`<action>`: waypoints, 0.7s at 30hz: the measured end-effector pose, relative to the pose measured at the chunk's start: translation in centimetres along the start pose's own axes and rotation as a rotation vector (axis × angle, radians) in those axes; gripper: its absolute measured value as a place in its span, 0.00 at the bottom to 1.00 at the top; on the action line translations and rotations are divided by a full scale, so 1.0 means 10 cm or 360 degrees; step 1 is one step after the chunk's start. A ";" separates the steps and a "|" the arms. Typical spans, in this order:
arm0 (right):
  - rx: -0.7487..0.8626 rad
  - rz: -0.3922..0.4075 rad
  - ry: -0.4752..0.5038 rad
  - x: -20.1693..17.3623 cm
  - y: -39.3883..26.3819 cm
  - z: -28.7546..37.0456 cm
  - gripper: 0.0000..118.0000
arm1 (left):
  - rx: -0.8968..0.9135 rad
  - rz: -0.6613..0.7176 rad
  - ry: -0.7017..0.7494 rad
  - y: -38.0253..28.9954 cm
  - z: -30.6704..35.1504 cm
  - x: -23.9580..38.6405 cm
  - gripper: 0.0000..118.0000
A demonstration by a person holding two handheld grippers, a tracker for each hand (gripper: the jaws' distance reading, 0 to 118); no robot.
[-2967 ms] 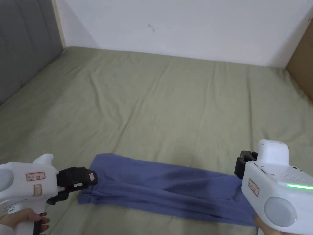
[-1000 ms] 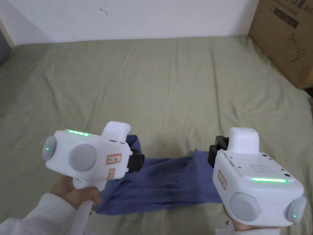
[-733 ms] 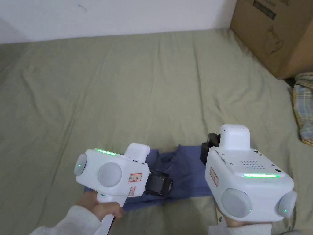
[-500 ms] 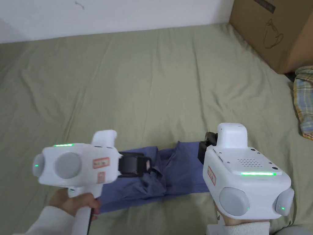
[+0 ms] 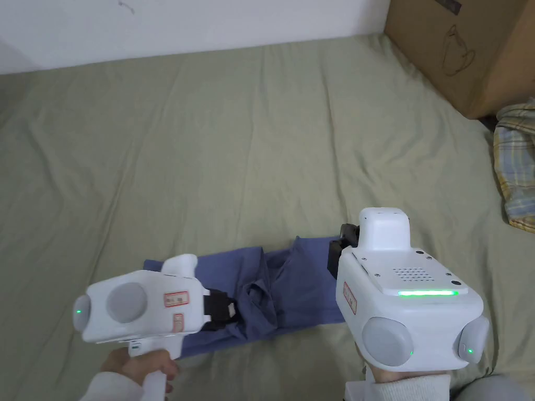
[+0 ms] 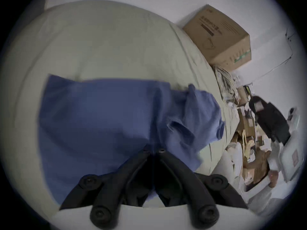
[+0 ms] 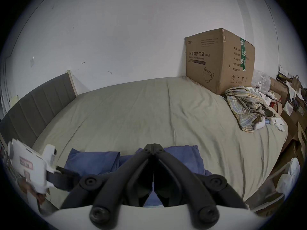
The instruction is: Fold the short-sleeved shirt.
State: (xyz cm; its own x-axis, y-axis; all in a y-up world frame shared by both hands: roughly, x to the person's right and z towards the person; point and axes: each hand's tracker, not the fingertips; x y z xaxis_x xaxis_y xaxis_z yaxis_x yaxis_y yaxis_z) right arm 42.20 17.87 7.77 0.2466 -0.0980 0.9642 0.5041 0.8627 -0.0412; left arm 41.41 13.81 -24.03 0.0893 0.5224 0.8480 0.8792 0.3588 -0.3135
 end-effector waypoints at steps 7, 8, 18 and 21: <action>-0.0015 -0.0041 -0.0026 0.11 -0.01 0.02 0.01 | -0.0021 -0.0107 0.0030 0.06 -0.19 0.40 0.02; -0.0013 -0.0049 -0.0029 0.12 -0.01 0.02 0.01 | -0.0018 -0.0112 0.0015 0.07 -0.19 0.42 0.02; -0.0026 -0.0066 -0.0021 0.15 -0.03 0.05 0.01 | -0.0120 -0.0400 -0.0041 -0.01 -0.26 0.91 0.02; -0.0013 -0.0053 -0.0022 0.14 -0.02 0.09 0.01 | -0.0129 -0.0395 -0.0037 -0.05 -0.22 0.87 0.02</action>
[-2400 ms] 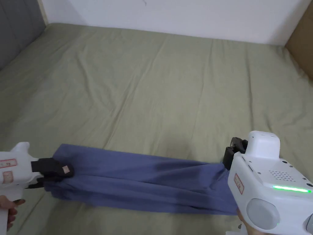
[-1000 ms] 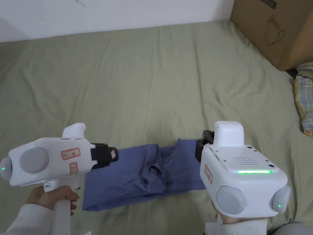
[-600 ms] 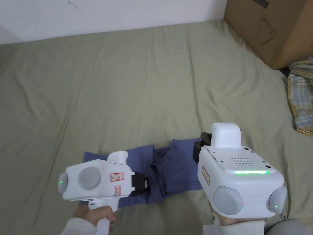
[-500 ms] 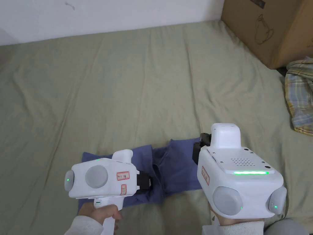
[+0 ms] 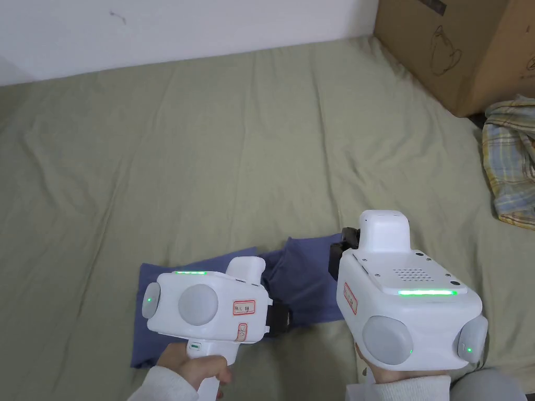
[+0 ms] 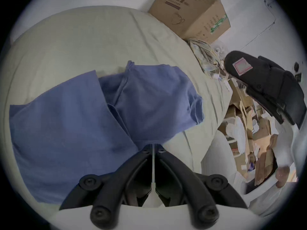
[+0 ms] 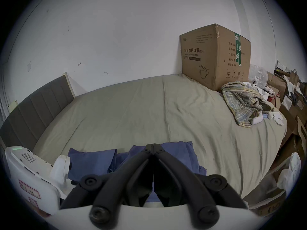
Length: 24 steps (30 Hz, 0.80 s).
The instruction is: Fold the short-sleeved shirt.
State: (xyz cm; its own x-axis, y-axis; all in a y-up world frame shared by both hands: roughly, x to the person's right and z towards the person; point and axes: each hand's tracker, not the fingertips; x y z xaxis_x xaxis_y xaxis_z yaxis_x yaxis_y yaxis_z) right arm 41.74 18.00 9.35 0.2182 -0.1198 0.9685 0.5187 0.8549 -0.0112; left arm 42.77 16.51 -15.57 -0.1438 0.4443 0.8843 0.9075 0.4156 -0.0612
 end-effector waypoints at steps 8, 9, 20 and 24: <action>0.0017 0.0026 -0.0004 -0.03 0.04 0.05 0.01 | 0.0390 0.0441 -0.0098 -0.33 0.97 -1.01 0.02; 0.0019 0.0030 -0.0002 -0.05 0.05 0.05 0.01 | 0.0449 0.0502 -0.0104 -0.40 1.12 -1.18 0.02; -0.0009 0.0153 0.0035 -0.42 0.04 -0.04 0.01 | 0.0489 0.0874 -0.0247 -0.99 1.30 -2.20 0.48; -0.0026 0.0200 0.0062 -0.54 0.02 -0.06 0.01 | 0.0428 0.0934 -0.0325 -0.94 0.96 -2.26 0.88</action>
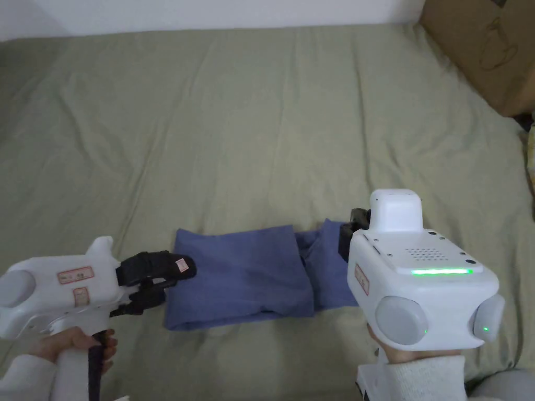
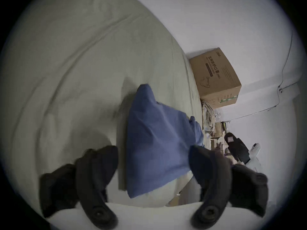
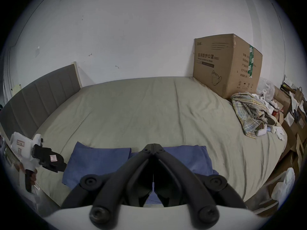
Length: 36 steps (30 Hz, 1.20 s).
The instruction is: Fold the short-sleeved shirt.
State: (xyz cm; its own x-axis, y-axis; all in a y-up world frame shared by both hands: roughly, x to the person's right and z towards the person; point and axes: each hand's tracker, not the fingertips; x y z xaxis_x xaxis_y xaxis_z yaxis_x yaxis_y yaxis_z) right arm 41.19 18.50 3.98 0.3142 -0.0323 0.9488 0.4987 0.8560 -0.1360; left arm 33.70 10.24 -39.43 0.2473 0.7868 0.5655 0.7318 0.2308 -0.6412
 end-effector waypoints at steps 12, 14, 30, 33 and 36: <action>-0.0053 0.0056 -0.0019 -0.05 -0.03 -0.06 0.01 | -0.0102 0.0102 -0.0052 0.12 -0.35 -0.17 0.10; -0.0060 0.0067 -0.0024 -0.06 -0.03 -0.06 0.01 | -0.0118 0.0158 -0.0154 0.12 -0.30 -0.29 0.10; -0.0054 0.0056 0.0009 -0.12 -0.08 -0.03 0.01 | 0.0097 -0.0014 0.0313 0.36 1.01 -0.20 0.10; -0.0062 0.0038 0.0022 -0.11 -0.09 -0.03 0.01 | 0.0100 -0.0070 0.0366 0.34 0.95 0.08 0.10; -0.0059 0.0032 0.0028 -0.06 -0.10 -0.02 0.01 | 0.0114 -0.0149 0.0460 0.33 0.90 0.51 0.10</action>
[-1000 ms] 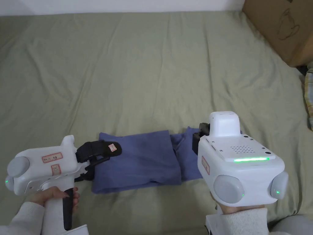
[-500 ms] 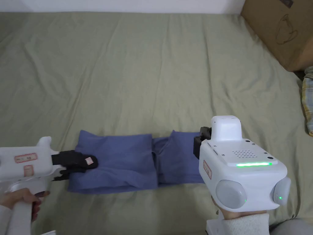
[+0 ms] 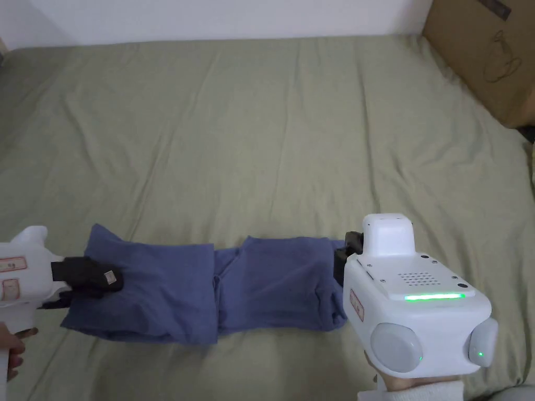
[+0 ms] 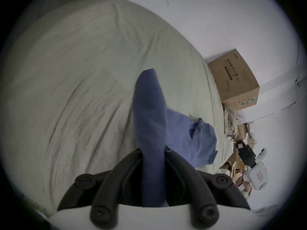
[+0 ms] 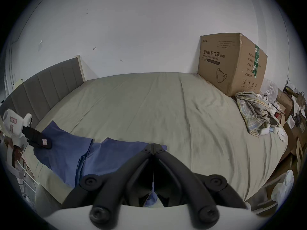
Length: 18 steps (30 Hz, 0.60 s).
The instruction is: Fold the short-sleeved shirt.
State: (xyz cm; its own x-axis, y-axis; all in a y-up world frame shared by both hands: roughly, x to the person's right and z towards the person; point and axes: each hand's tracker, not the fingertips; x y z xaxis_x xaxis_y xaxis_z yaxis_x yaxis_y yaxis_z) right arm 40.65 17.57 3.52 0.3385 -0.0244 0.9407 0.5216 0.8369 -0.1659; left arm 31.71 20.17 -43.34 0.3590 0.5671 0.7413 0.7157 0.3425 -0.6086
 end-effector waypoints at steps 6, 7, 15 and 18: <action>0.0034 -0.0066 -0.0023 0.21 0.02 0.04 0.01 | 0.0058 -0.0353 -0.0078 0.07 -0.04 1.12 0.10; 0.0045 -0.0071 -0.0035 0.26 0.02 0.05 0.01 | 0.0044 -0.0409 -0.0080 0.07 -0.12 1.32 0.10; 0.0037 -0.0194 -0.0124 0.66 -0.08 0.11 0.01 | -0.0164 -0.0680 -0.0174 -0.21 -1.11 2.36 0.10; 0.0021 -0.0237 -0.0171 0.79 -0.13 0.10 0.01 | -0.0305 -0.0839 -0.0119 -0.34 -1.56 2.60 0.12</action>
State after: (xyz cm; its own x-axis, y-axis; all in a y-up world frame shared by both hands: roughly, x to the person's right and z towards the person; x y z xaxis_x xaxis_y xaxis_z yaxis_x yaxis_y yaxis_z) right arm 41.83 16.86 11.48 0.1723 -0.0905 0.9809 0.5489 0.8357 -0.0194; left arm 47.93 22.08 -17.53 -0.1151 0.4101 0.9047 0.8852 0.4557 -0.0939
